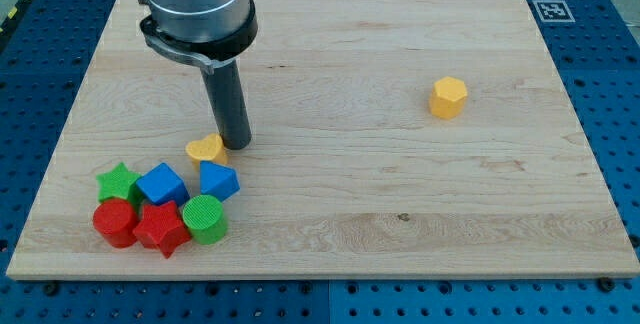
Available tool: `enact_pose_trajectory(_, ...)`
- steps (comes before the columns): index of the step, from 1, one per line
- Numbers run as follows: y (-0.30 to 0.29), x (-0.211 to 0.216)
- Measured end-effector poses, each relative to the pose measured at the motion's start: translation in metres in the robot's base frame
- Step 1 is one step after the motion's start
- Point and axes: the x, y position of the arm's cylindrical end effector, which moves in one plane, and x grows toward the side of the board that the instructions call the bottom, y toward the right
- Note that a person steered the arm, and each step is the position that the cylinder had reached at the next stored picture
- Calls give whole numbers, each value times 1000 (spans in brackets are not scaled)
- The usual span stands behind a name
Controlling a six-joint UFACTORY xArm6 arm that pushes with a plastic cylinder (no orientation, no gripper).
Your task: Push the hexagon into the blue cube
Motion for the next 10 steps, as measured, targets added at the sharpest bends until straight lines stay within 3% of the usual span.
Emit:
enact_pose_trajectory(1,13,-35)
enact_pose_trajectory(2,73,-94)
enact_pose_trajectory(3,158,-139)
enact_pose_trajectory(4,256,-158)
enact_pose_trajectory(5,339,-141)
enact_pose_trajectory(6,369,-92)
enact_pose_trajectory(7,320,-62)
enact_pose_trajectory(9,157,-54)
enact_pose_trajectory(10,165,-54)
